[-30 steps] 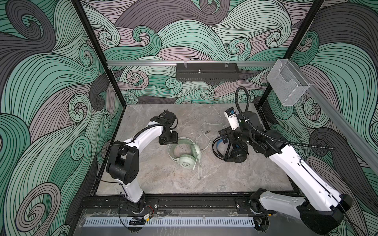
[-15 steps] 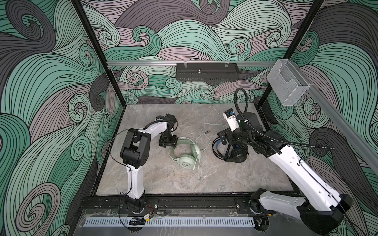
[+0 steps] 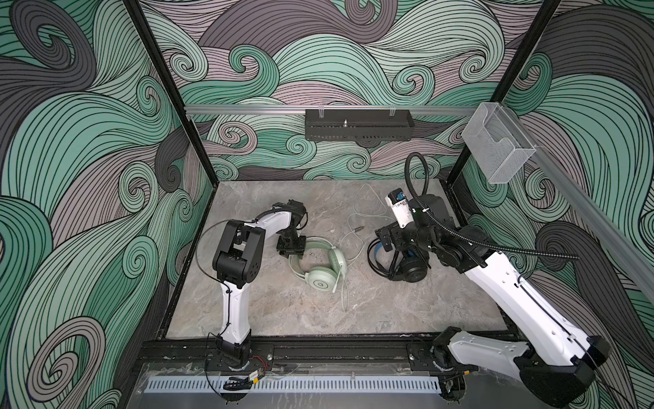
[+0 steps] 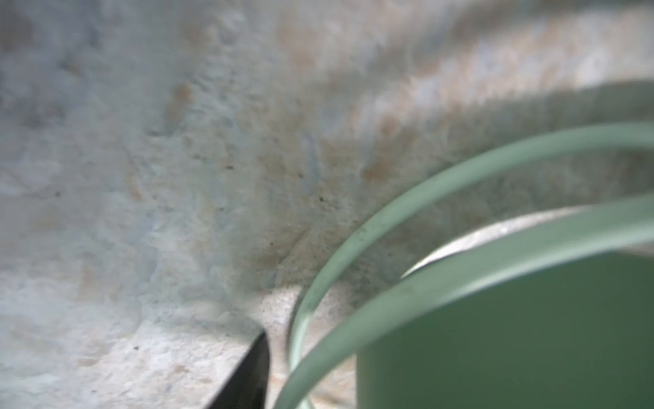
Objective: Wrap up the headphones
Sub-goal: 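Grasp the pale green headset band with the left gripper, then lift the pale green headset up and away from the table with the left gripper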
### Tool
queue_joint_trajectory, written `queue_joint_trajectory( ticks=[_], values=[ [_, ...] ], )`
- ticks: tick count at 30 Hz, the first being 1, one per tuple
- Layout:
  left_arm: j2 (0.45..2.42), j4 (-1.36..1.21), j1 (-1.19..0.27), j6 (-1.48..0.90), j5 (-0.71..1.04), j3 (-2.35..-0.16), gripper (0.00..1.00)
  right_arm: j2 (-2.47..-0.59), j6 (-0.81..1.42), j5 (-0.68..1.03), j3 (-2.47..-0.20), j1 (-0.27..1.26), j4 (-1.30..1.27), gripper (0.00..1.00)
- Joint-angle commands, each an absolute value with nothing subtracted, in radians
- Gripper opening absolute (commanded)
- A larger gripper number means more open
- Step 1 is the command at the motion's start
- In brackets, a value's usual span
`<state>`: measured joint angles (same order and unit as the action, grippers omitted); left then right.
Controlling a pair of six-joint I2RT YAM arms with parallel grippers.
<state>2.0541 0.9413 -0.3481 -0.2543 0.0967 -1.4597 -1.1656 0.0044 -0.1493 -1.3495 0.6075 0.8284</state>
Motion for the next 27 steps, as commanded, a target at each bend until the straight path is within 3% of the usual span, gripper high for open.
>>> queue_joint_trajectory(
  ticks=[1, 4, 15, 27],
  values=[
    [2.112, 0.905, -0.349, -0.266, 0.091, -1.446, 0.31, -1.174, 0.014, -0.146, -1.357, 0.611, 0.834, 1.00],
    [2.108, 0.905, -0.348, -0.266, 0.079, -1.439, 0.21, -1.170, 0.008, -0.155, -1.354, 0.611, 0.834, 1.00],
    [2.009, 0.896, -0.349, -0.289, -0.039, -1.388, 0.00, -1.162, 0.011, -0.141, -1.330, 0.611, 0.833, 1.00],
    [1.795, 1.022, -0.347, -0.349, -0.148, -1.523, 0.00, -1.132, -0.022, -0.102, -1.311, 0.613, 0.823, 1.00]
  ],
)
